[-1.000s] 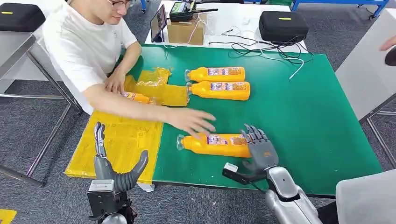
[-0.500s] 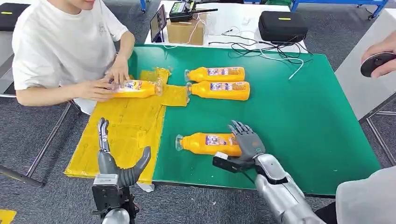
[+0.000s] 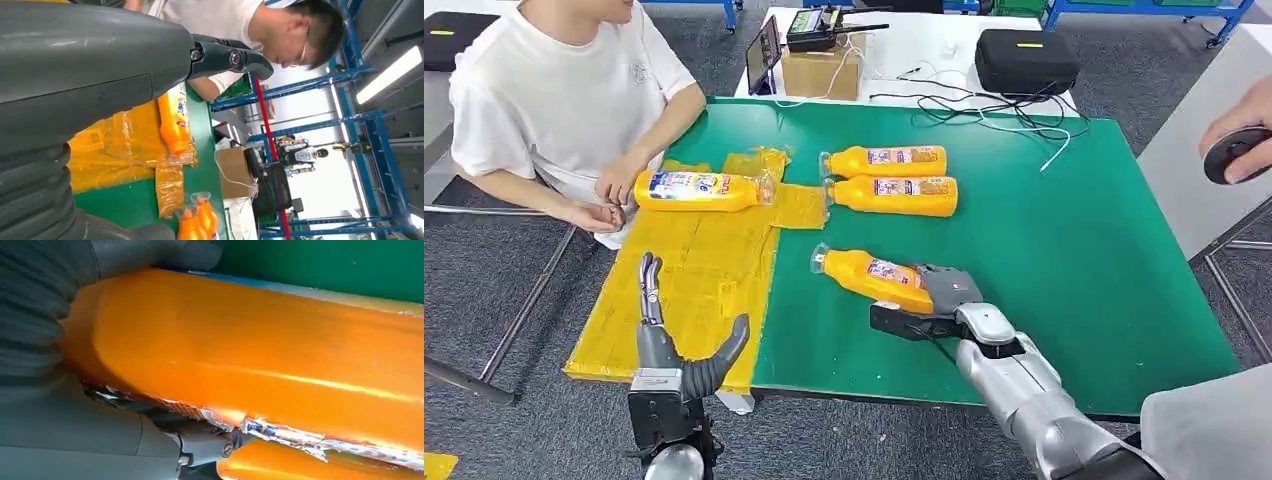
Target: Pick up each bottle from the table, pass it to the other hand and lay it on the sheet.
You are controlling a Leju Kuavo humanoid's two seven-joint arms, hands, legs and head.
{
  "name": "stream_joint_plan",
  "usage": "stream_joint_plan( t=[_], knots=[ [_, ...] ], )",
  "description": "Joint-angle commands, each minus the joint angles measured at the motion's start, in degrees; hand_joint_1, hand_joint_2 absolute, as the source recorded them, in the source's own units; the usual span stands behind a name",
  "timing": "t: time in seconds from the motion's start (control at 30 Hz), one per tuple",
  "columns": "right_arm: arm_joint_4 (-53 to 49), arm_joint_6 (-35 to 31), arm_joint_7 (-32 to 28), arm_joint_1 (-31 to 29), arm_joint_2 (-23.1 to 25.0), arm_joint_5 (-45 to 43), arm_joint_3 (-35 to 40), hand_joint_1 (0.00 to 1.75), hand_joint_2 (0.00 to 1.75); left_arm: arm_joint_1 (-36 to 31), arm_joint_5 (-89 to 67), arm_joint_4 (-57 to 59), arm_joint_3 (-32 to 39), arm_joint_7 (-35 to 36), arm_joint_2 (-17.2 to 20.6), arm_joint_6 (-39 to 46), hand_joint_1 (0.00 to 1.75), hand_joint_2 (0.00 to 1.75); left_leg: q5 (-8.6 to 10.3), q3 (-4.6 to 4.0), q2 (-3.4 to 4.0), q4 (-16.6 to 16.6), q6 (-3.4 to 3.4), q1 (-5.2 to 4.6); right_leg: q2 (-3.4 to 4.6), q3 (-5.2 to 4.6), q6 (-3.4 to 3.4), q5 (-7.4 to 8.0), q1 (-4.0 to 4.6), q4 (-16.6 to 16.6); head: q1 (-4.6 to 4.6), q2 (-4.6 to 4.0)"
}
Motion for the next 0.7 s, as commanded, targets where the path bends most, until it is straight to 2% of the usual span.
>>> stream_joint_plan(
  t=[0.03, 0.07, 0.1, 0.17, 0.23, 0.27, 0.33, 0.37, 0.4, 0.43, 0.47, 0.5, 0.53, 0.6, 0.67, 0.7],
  knots=[
    [5.0, 2.1, -8.3, 3.5, -0.4, -5.1, 0.8, 1.75, 1.75, -0.5, 4.4, 2.7, 2.6, 1.6, -1.9, -0.3, 0.0, 1.75, 0.09, 0.0, -0.31, -0.1, -0.1, 0.12, -0.31, 0.02, -0.13, 0.03, 0.13, -0.2, 0.0, 0.0],
    [2.3, 3.5, -11.5, 6.5, 0.7, -11.6, -3.3, 1.75, 1.75, 0.6, 8.5, 1.8, 3.4, 6.2, -2.1, -2.3, 0.0, 1.75, 0.02, 0.16, -0.18, -0.1, -0.08, 0.11, -0.17, -0.18, -0.09, 0.0, 0.11, -0.1, 0.0, 0.0],
    [0.1, 4.0, -12.7, 8.5, 0.9, -13.5, -3.1, 1.75, 1.75, 0.9, 9.5, 2.3, 3.7, 7.6, -2.2, -2.2, 0.0, 1.75, 0.0, 0.19, -0.12, -0.1, -0.07, 0.09, -0.11, -0.13, -0.08, 0.0, 0.1, -0.2, 0.0, 0.0],
    [-2.2, 3.8, -14.1, 9.8, 1.0, -16.1, -2.3, 1.75, 1.75, 0.6, 11.2, 3.7, 4.1, 8.4, -2.4, -2.0, 0.0, 1.75, -0.01, 0.22, -0.12, -0.1, -0.09, 0.13, -0.13, 0.32, -0.1, -0.01, 0.14, -0.2, 0.02, 0.02],
    [-6.1, 0.6, -16.2, 11.1, 2.0, -19.9, -2.2, 1.75, 1.75, 0.1, 14.5, 5.7, 4.7, 9.3, -2.7, -2.1, 0.0, 1.75, -0.01, 0.29, -0.08, -0.2, -0.13, 0.16, -0.11, 0.41, -0.15, 0.0, 0.18, -0.3, 0.0, 0.02],
    [-8.8, -0.6, -19.3, 12.1, 2.9, -23.1, -3.1, 1.75, 1.75, -0.1, 18.5, 5.9, 5.7, 8.2, -3.6, -2.7, 0.0, 0.0, -0.12, 0.37, 0.07, -0.1, -0.18, 0.18, 0.07, 0.41, -0.11, -0.01, 0.2, -0.2, 0.02, 0.0],
    [-11.1, -1.7, -20.9, 12.8, 3.6, -24.3, -2.5, 1.75, 1.75, -0.8, 20.0, 7.1, 5.8, 7.6, -4.0, -2.0, 0.0, 0.0, -0.16, 0.44, 0.13, -0.1, -0.24, 0.16, 0.22, 0.41, -0.12, 0.01, 0.2, -0.1, 0.02, 0.02],
    [-14.3, -7.1, -24.1, 14.0, 2.6, -22.2, -0.8, 1.75, 1.75, -1.2, 23.4, 7.3, 4.6, 8.9, -3.8, -4.3, 0.0, 1.75, -0.09, 0.34, 0.15, -0.1, -0.28, 0.19, 0.22, 0.3, -0.18, 0.07, 0.23, -0.2, 0.0, 0.0],
    [-13.8, -10.4, -22.4, 13.4, 1.8, -19.9, 0.6, 1.75, 1.75, -1.4, 26.1, 7.2, 3.1, 9.7, -3.6, -5.3, 0.0, 1.75, -0.1, 0.28, 0.06, -0.1, -0.25, 0.16, 0.14, 0.27, -0.14, 0.02, 0.2, -0.1, 0.04, 0.0],
    [-13.7, -10.3, -22.4, 13.3, 1.7, -19.9, 0.6, 1.75, 1.75, -1.5, 26.1, 7.2, 2.9, 9.7, -3.7, -5.3, 0.0, 1.75, -0.1, 0.14, 0.07, 0.0, -0.27, 0.2, 0.14, 0.11, -0.18, 0.03, 0.23, 0.0, 0.0, 0.0],
    [-14.1, -10.8, -24.6, 13.3, 2.2, -22.7, -0.9, 1.75, 1.75, -1.4, 30.6, 5.8, 0.4, 11.1, -2.3, -11.8, 0.0, 1.75, -0.12, 0.15, 0.06, 0.0, -0.21, 0.15, 0.15, 0.11, -0.11, 0.0, 0.17, 0.0, -0.02, 0.0],
    [-14.2, -9.6, -26.2, 12.6, 2.7, -25.3, -1.9, 1.75, 1.75, -1.2, 32.7, 5.0, 0.1, 10.5, -1.8, -13.9, 0.0, 1.75, -0.08, 0.04, 0.0, 0.0, -0.24, 0.15, 0.08, -0.01, -0.14, 0.02, 0.18, 0.0, -0.02, 0.0],
    [-14.2, -9.1, -26.0, 12.4, 2.7, -25.6, -1.7, 1.75, 1.75, -0.9, 32.6, 4.0, -0.3, 10.5, -1.6, -13.7, 0.0, 1.75, -0.09, 0.0, 0.0, 0.0, -0.2, 0.12, 0.1, -0.03, -0.1, -0.02, 0.14, 0.0, 0.0, 0.02],
    [-18.0, -11.1, -31.5, 13.0, 4.9, -32.3, -4.8, 1.75, 1.75, -0.2, 33.6, 0.9, -1.6, 5.2, -0.9, -18.4, 0.0, 1.75, -0.08, -0.2, 0.06, 0.1, -0.18, 0.13, 0.19, -0.15, -0.09, -0.02, 0.14, 0.1, -0.02, 0.0],
    [-21.0, -11.9, -31.5, 13.8, 5.3, -33.4, -4.6, 1.75, 1.75, 0.2, 34.8, -0.3, -2.1, 5.8, -1.2, -19.3, 0.0, 1.75, -0.09, -0.4, 0.22, 0.1, -0.14, 0.15, 0.35, -0.35, -0.09, 0.0, 0.15, 0.1, 0.02, 0.02],
    [-24.9, -12.4, -32.6, 15.4, 6.2, -37.0, -5.7, 1.75, 1.75, -0.5, 34.2, 0.4, -5.0, 6.6, 1.2, -20.5, 0.0, 1.75, -0.07, -0.4, 0.19, 0.0, -0.11, 0.11, 0.32, -0.34, -0.07, 0.06, 0.11, 0.1, 0.02, 0.02]
  ],
)
